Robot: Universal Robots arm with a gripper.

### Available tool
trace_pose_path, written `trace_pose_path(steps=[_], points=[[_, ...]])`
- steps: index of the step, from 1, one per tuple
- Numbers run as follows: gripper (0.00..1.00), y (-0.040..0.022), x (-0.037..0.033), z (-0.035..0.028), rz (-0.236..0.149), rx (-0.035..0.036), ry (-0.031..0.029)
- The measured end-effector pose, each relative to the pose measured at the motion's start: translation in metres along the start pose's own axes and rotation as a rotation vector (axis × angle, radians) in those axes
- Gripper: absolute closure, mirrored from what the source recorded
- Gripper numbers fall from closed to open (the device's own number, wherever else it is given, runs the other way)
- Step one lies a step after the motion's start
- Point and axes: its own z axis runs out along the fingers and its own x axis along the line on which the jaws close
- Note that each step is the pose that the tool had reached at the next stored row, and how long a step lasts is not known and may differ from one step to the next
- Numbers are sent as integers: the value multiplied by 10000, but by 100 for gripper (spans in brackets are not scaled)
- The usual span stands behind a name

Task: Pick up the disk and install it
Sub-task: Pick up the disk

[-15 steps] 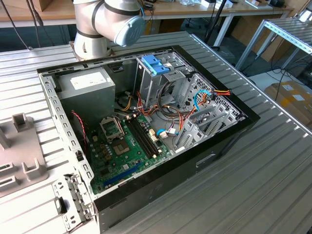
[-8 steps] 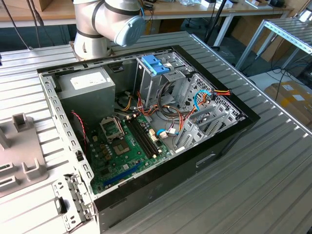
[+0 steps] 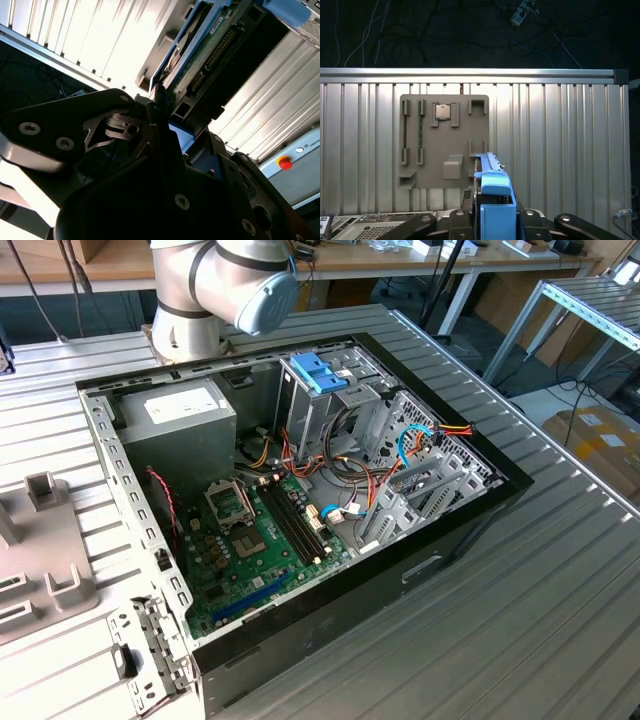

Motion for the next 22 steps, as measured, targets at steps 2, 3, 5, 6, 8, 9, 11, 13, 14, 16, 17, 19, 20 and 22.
trace_pose_path(steps=[2, 3, 5, 6, 8, 9, 11, 13, 14, 16, 17, 19, 20, 22], points=[[63, -23, 0, -1, 0, -1, 0], [63, -31, 0, -1, 0, 0, 0], [63, -45, -1, -2, 0, 0, 0], [63, -56, -1, -3, 0, -1, 0], [63, -73, -1, -4, 0, -1, 0], [63, -80, -1, -4, -1, 0, 1], [63, -107, -1, -5, 0, -1, 0], [63, -133, -1, -6, -1, 0, 0], [63, -151, -2, -7, 0, 0, 0], [63, -179, -2, -8, -1, 0, 0], [63, -191, -2, -8, -1, 0, 0], [63, -209, -2, -10, -1, -1, 0], [63, -215, -2, -9, 0, 0, 0], [63, -250, -3, -11, 0, 0, 0]])
